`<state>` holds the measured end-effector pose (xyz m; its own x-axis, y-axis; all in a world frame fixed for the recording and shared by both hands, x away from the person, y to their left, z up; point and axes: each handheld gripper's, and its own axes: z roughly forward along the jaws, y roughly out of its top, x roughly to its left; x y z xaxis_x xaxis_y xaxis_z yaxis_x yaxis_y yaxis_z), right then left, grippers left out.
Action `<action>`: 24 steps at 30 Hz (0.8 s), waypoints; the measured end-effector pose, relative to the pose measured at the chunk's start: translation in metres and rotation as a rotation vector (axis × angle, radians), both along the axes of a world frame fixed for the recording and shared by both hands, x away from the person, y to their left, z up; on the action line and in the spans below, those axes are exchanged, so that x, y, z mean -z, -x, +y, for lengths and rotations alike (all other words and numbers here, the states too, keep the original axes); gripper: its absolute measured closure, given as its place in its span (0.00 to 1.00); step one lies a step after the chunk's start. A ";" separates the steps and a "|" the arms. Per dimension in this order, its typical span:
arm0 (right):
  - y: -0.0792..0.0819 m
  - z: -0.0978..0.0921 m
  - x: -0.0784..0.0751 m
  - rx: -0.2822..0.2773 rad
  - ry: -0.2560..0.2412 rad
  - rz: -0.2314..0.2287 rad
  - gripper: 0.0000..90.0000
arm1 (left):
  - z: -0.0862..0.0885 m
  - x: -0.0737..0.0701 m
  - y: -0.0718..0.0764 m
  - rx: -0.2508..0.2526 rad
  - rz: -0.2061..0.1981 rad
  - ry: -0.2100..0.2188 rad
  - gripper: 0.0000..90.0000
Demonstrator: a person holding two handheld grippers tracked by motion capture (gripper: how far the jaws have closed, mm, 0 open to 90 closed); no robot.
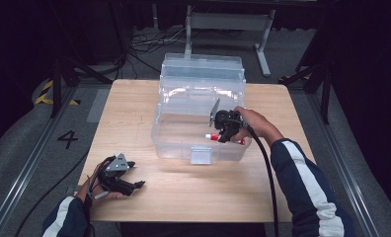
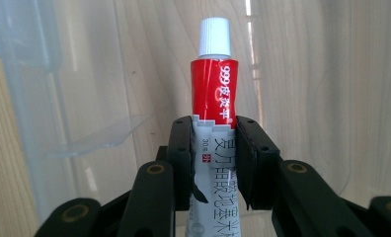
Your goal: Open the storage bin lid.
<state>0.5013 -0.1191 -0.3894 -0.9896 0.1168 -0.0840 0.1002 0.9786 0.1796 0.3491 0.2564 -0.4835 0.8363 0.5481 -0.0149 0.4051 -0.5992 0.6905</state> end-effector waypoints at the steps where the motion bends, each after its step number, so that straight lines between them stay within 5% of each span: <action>1: 0.000 0.001 0.001 0.003 -0.001 -0.002 0.79 | 0.000 0.000 0.000 0.000 0.000 0.000 0.20; 15: 0.002 0.003 0.006 -0.006 0.008 0.023 0.77 | 0.000 0.000 0.000 -0.001 0.000 0.000 0.20; 24: 0.003 -0.006 -0.001 0.012 -0.059 0.006 0.77 | 0.000 0.000 0.000 0.000 0.000 0.000 0.20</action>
